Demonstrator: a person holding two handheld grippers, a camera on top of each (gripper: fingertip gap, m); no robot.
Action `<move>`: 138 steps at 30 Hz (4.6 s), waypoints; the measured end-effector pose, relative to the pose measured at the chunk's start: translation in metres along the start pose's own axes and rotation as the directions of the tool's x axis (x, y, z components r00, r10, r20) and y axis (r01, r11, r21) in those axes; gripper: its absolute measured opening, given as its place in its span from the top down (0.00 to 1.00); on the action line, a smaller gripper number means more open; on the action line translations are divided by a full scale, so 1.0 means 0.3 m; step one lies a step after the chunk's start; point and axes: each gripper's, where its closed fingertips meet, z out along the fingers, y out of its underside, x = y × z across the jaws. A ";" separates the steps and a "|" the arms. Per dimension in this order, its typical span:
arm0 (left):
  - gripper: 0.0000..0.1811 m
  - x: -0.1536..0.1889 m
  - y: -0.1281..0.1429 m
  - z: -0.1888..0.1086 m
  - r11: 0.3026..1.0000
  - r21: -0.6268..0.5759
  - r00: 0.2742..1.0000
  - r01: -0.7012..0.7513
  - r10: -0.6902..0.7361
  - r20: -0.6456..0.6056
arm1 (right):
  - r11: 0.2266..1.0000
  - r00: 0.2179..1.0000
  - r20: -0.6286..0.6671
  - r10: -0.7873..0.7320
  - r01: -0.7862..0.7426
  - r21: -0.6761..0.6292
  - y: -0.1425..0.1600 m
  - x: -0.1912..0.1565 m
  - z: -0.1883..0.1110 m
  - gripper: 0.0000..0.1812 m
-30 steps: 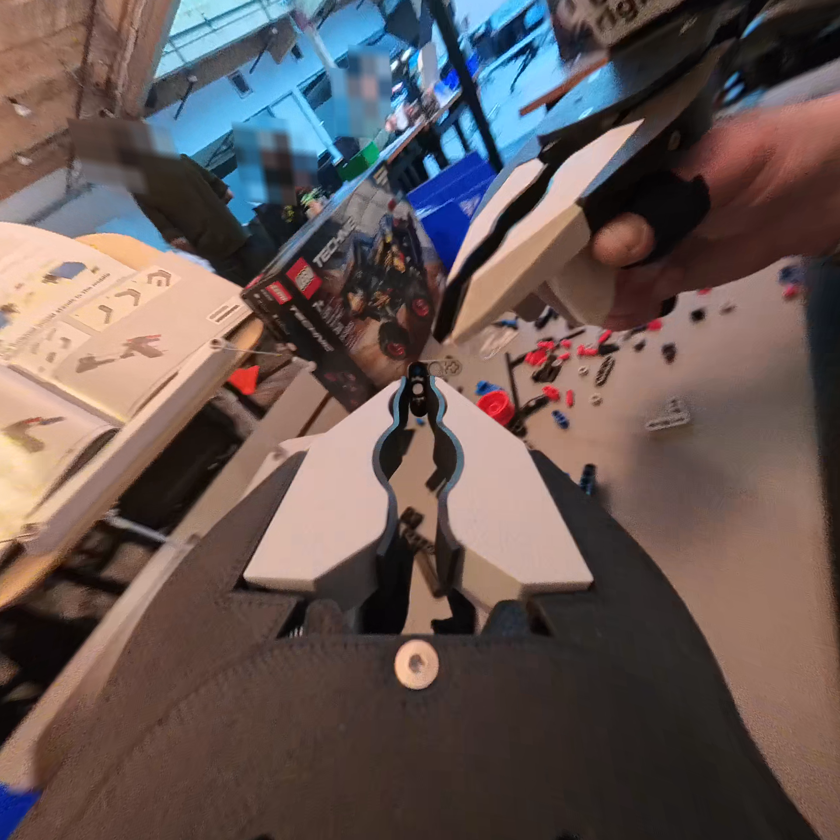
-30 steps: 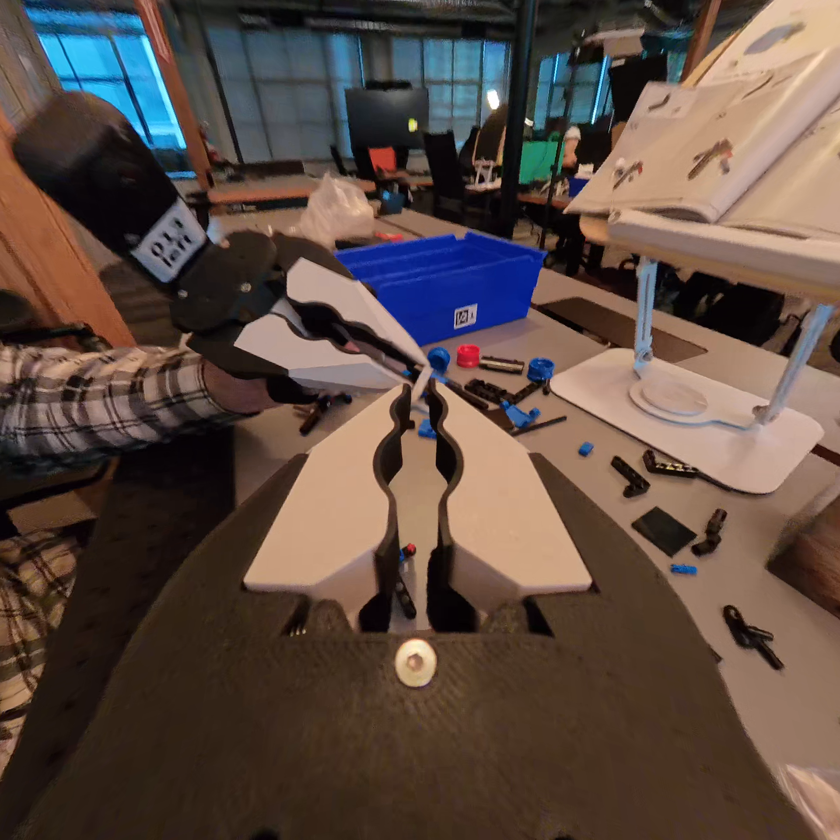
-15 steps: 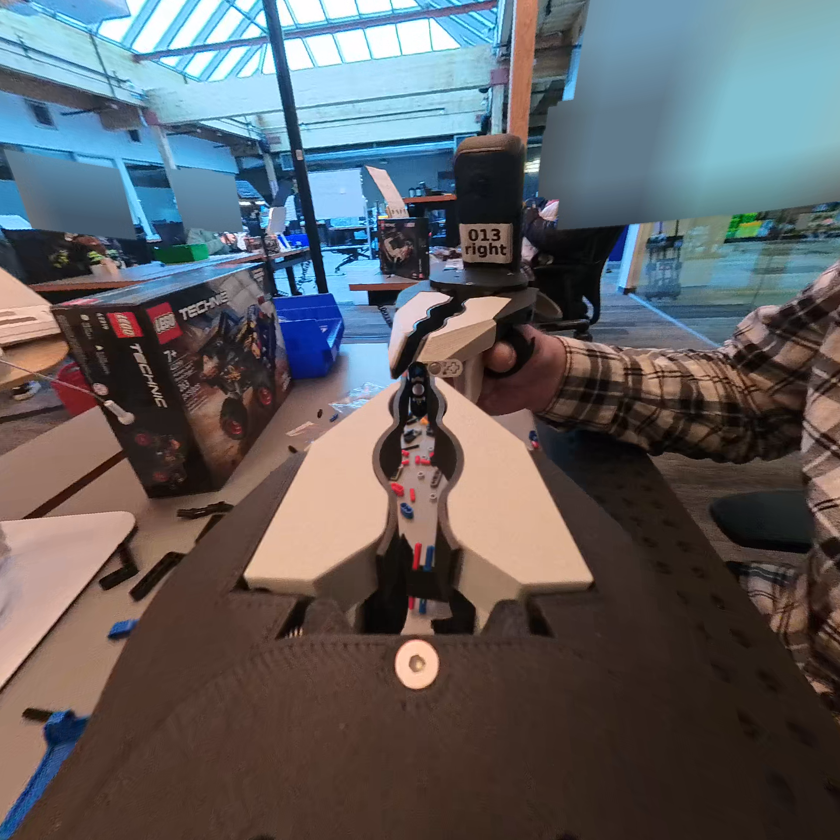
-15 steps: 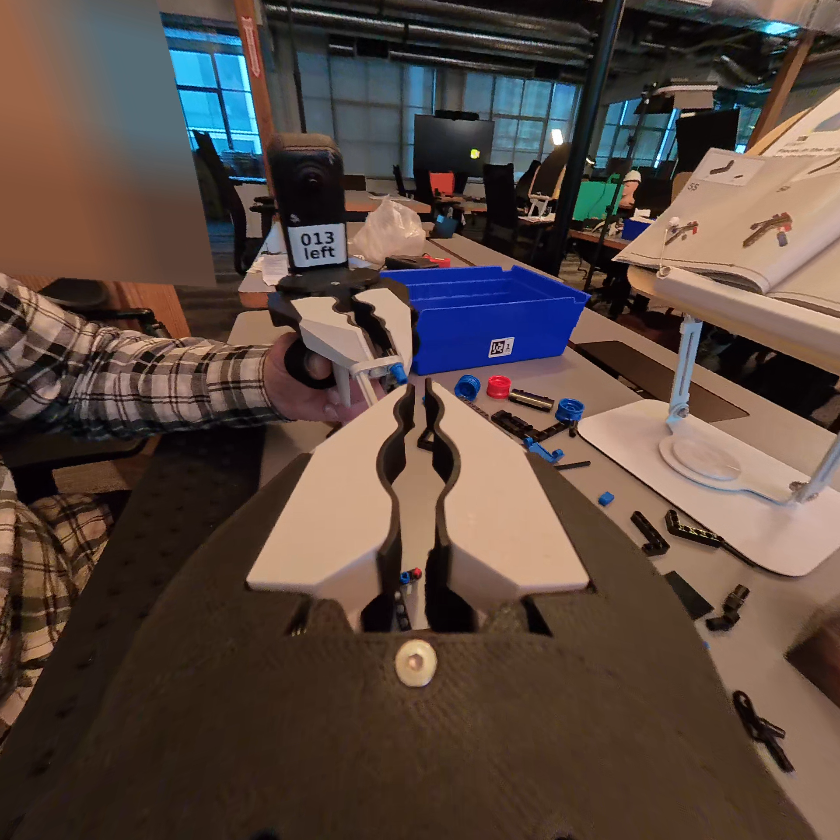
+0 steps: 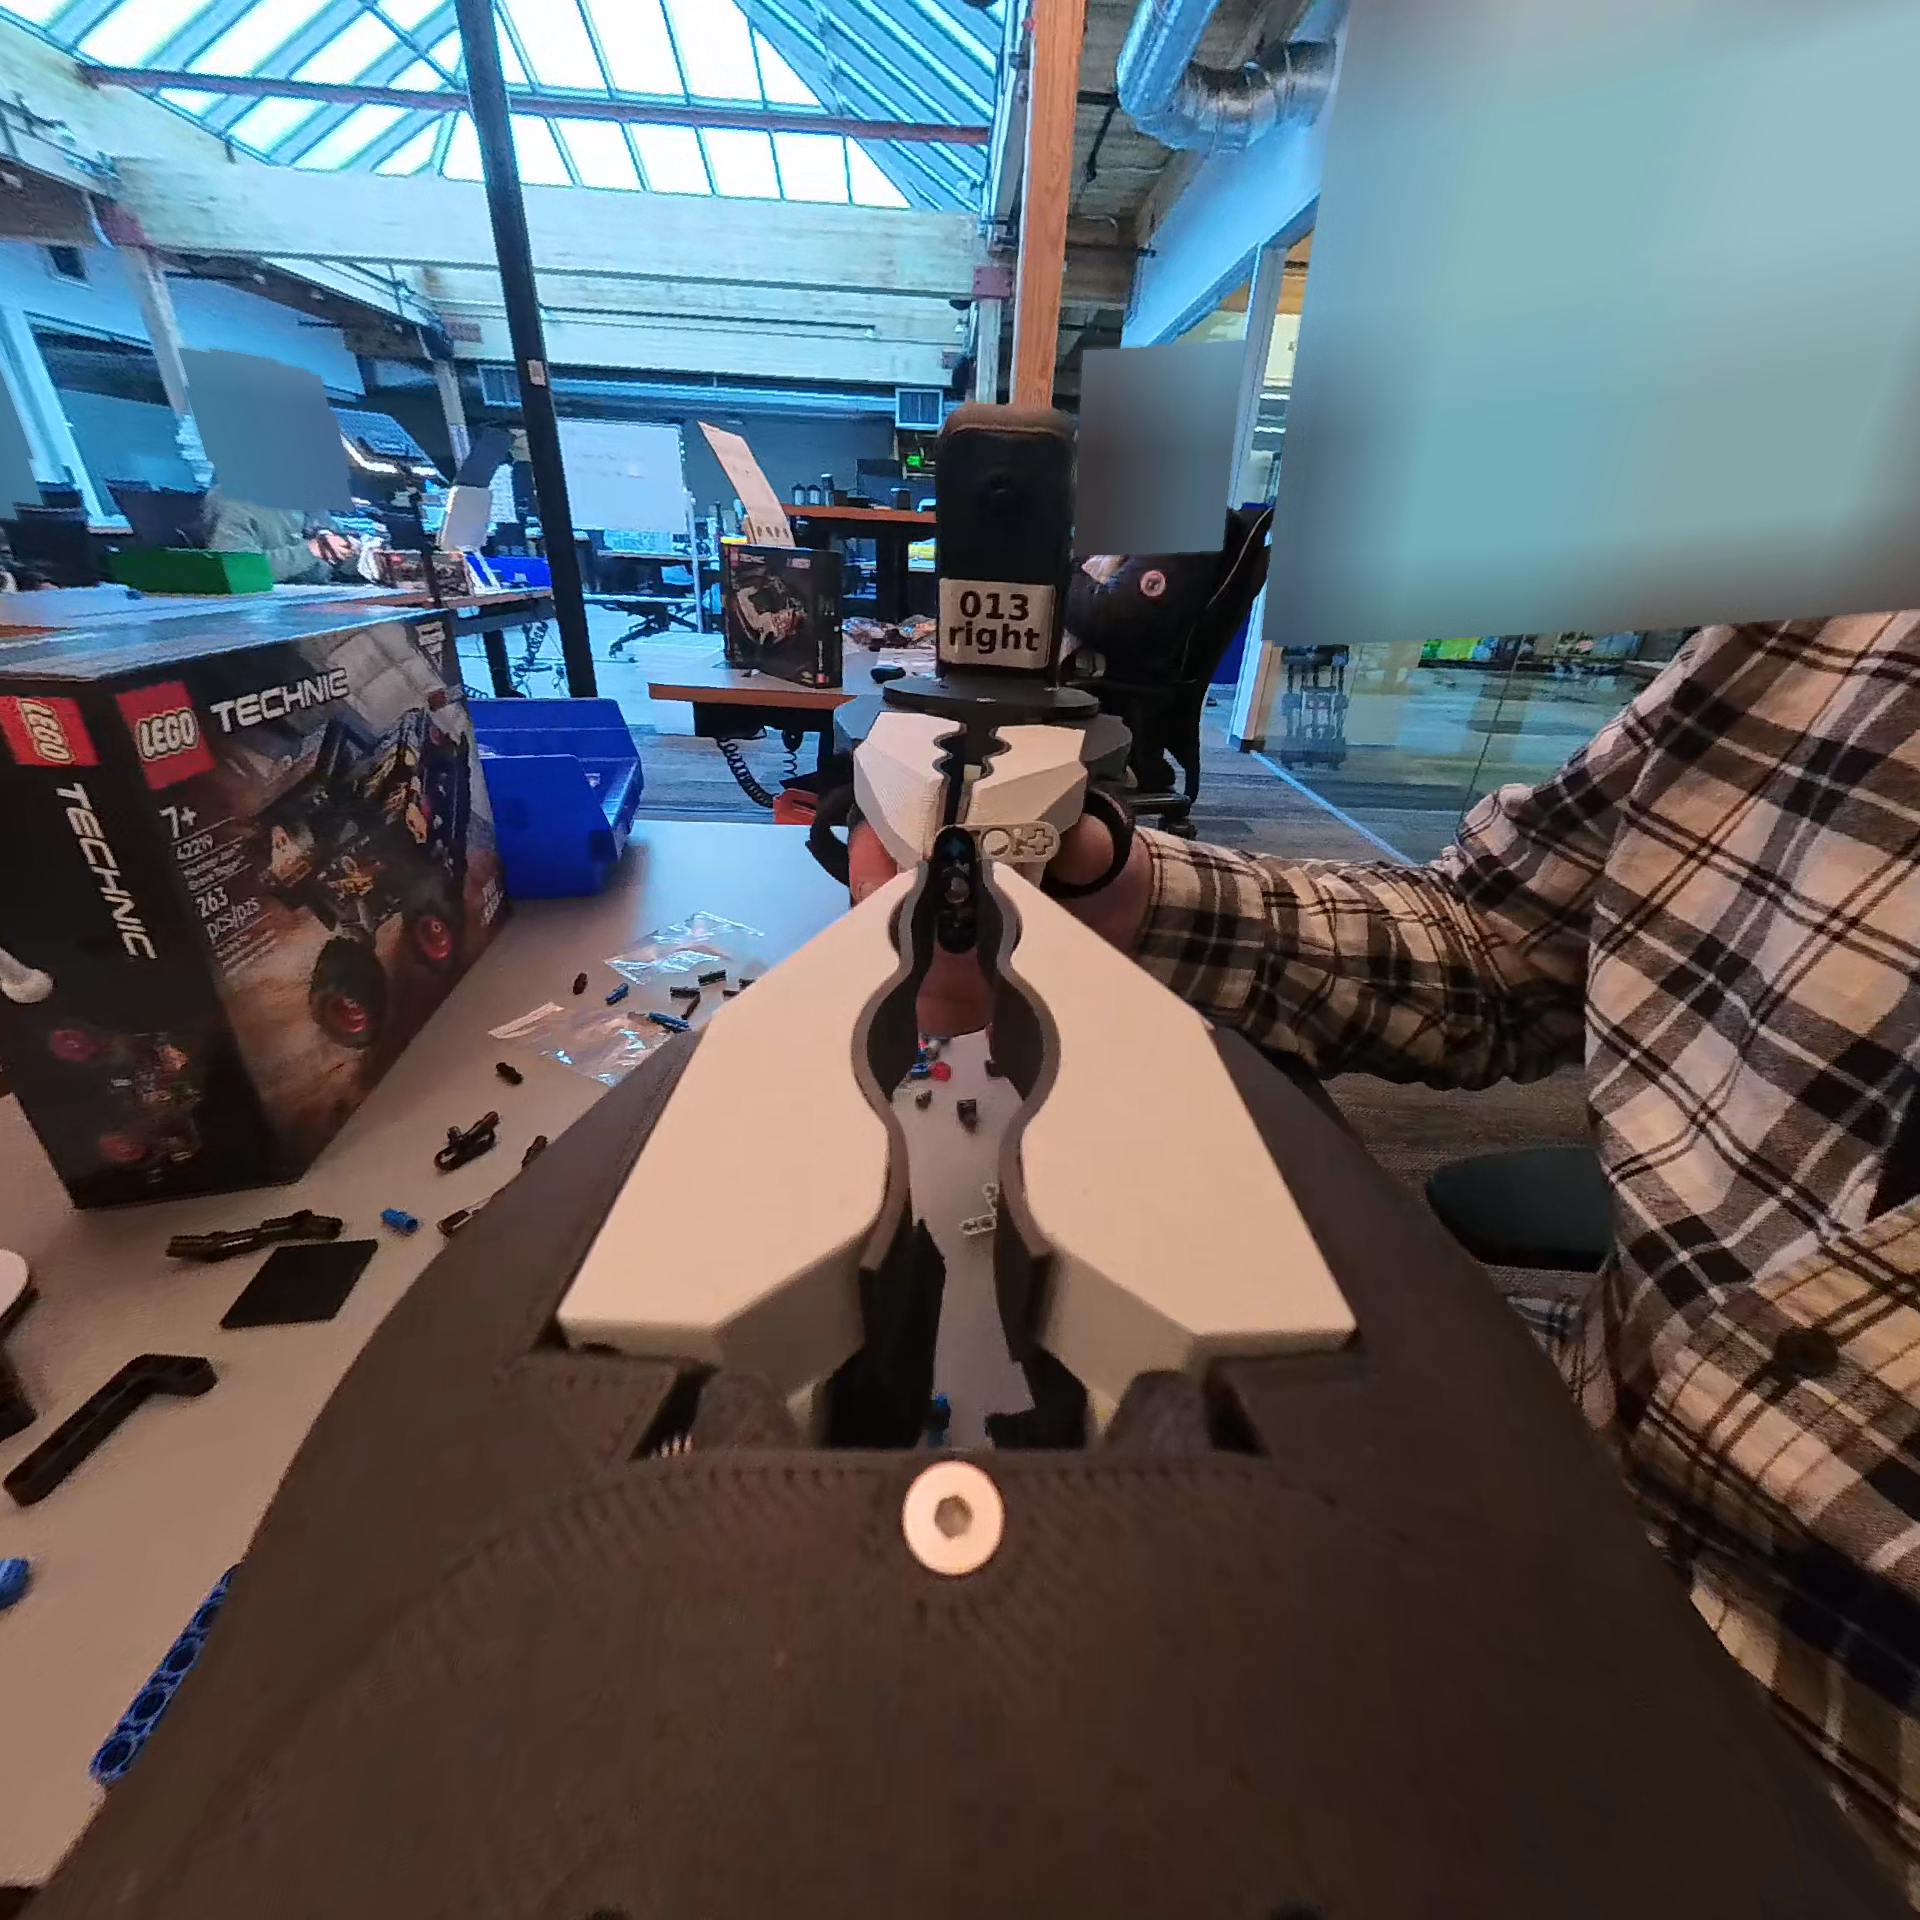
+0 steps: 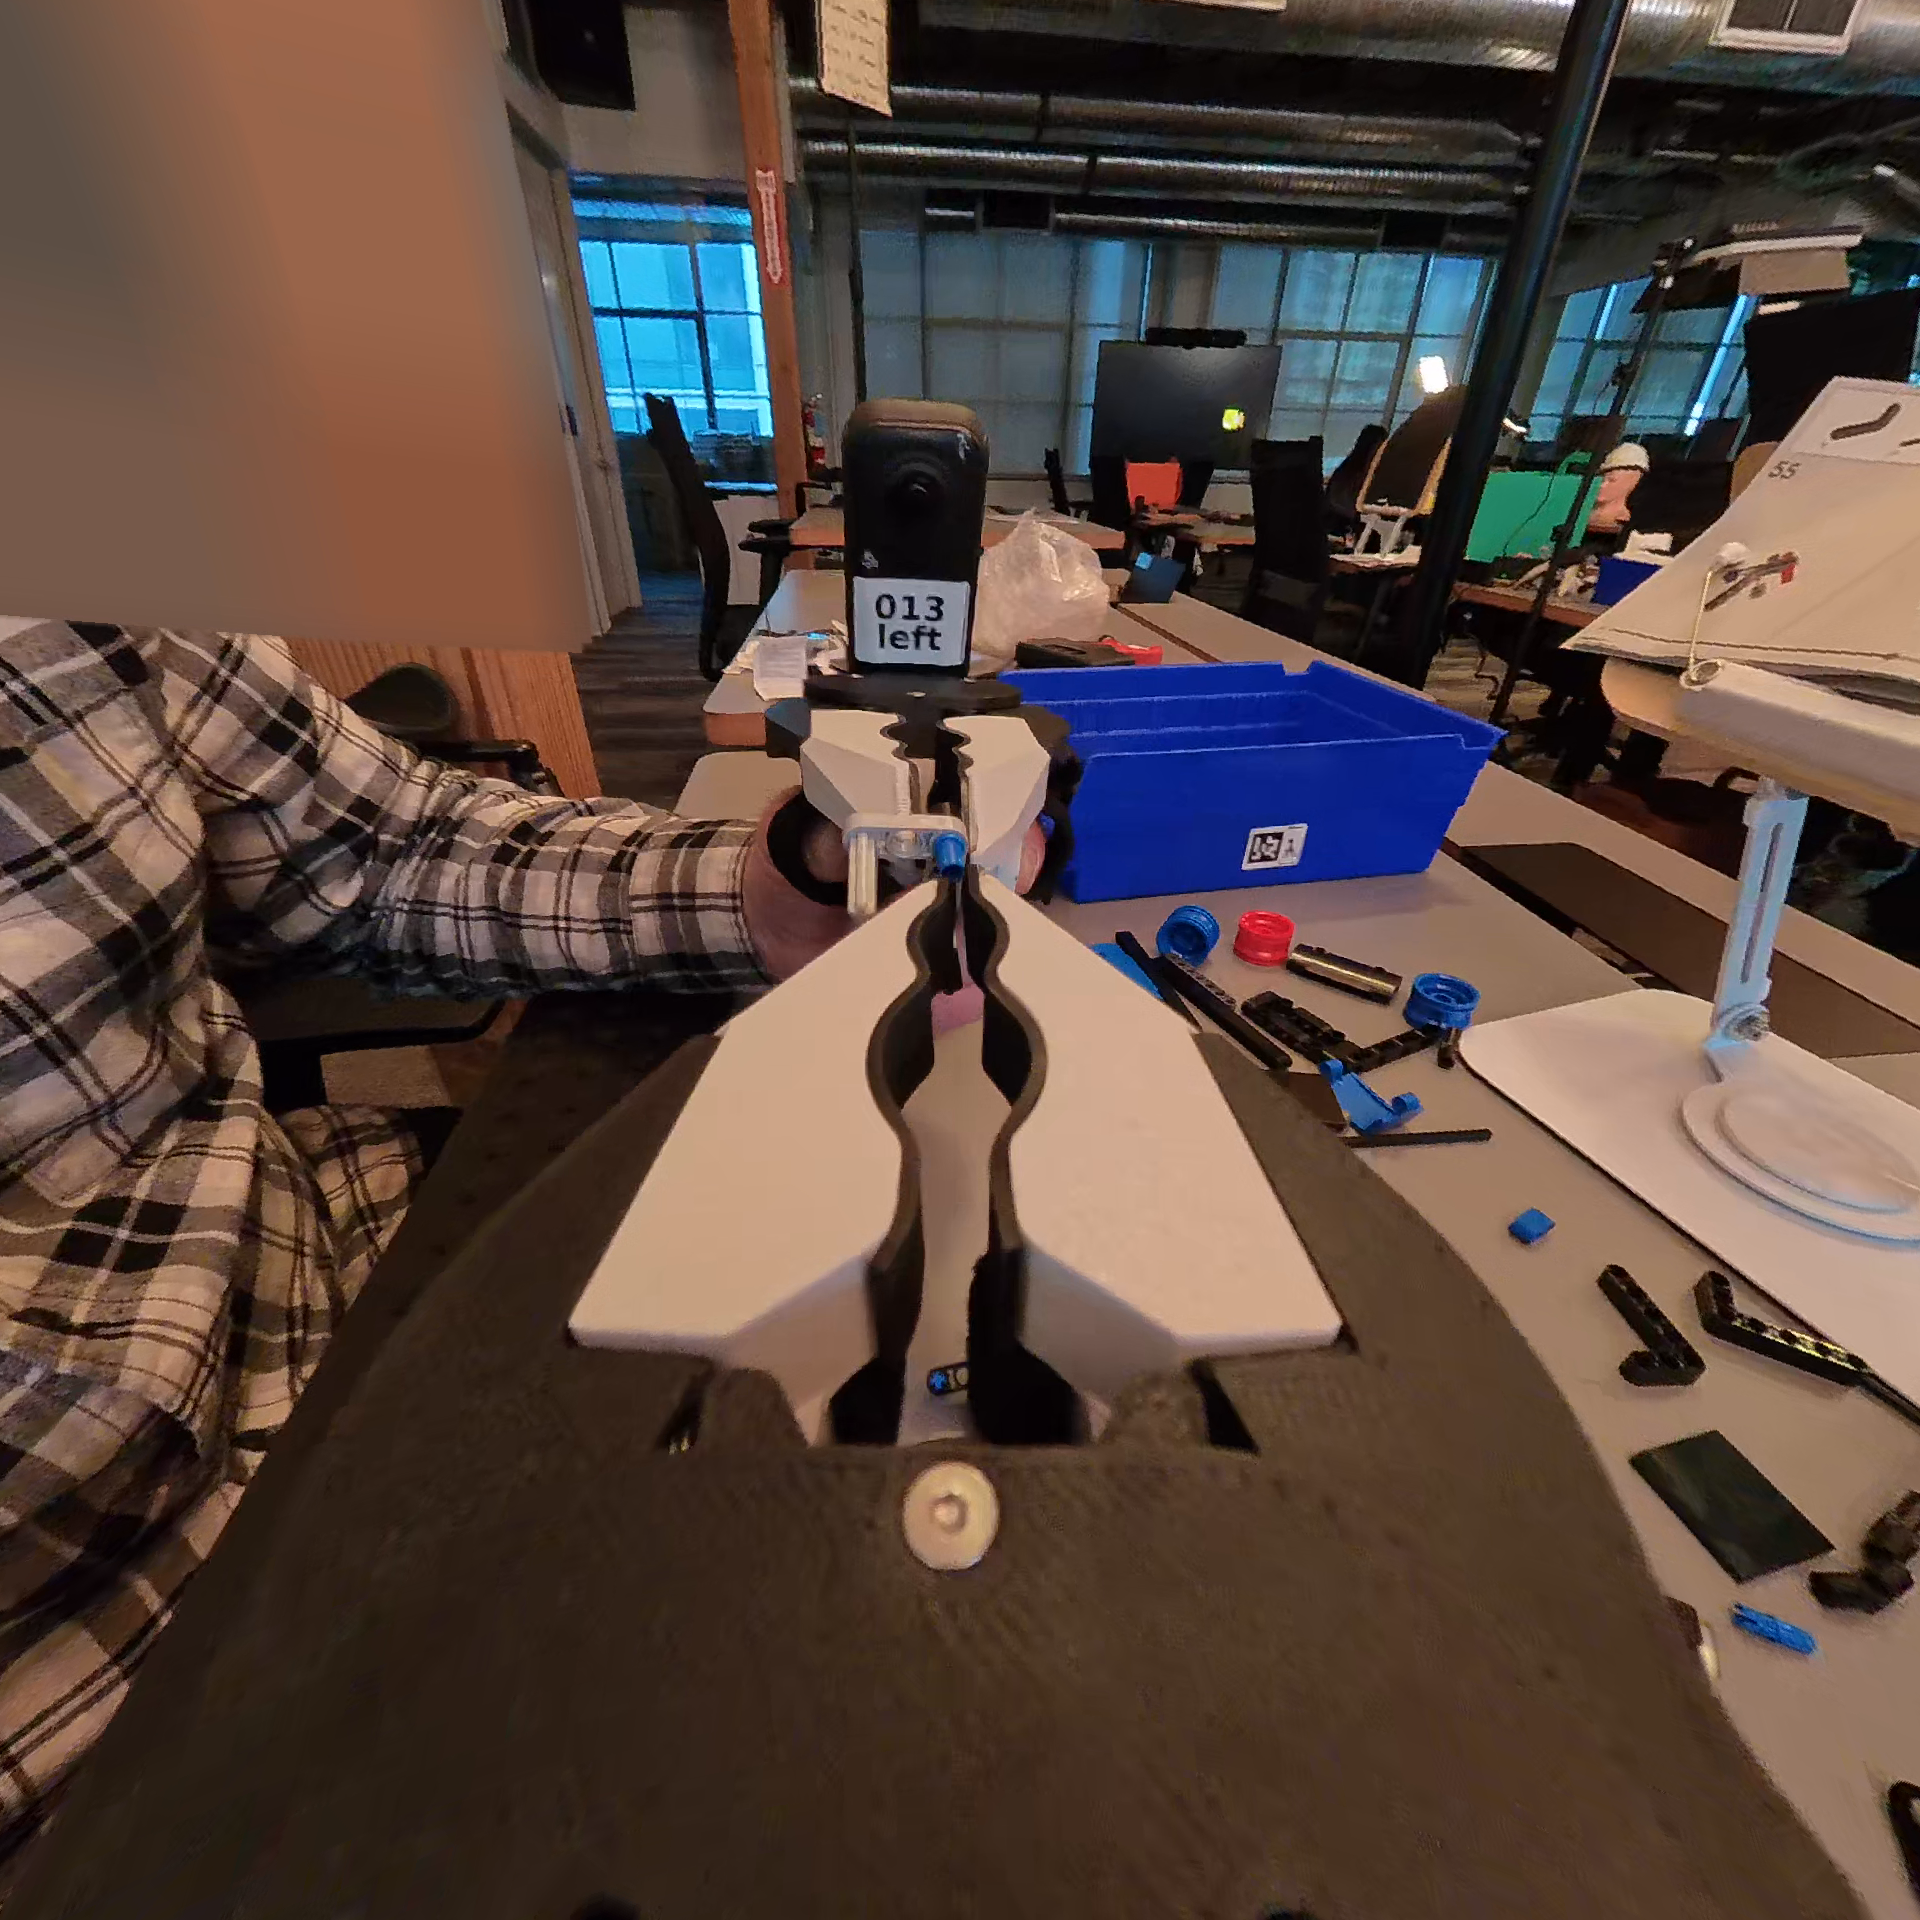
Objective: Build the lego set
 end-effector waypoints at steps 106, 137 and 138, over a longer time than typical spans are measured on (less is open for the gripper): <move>0.97 0.038 0.040 0.015 0.988 -0.023 0.984 0.153 -0.155 -0.092 | 0.983 0.990 -0.030 -0.138 0.133 -0.127 0.056 -0.051 -0.028 0.97; 0.97 0.055 0.053 0.027 0.995 -0.085 0.996 0.057 -0.063 -0.068 | 0.993 0.999 0.033 -0.014 0.018 -0.119 0.066 -0.063 -0.004 0.99; 0.97 0.056 0.048 0.026 0.995 -0.070 0.994 0.073 -0.078 -0.077 | 0.994 0.999 0.038 -0.003 0.007 -0.106 0.061 -0.064 -0.005 0.98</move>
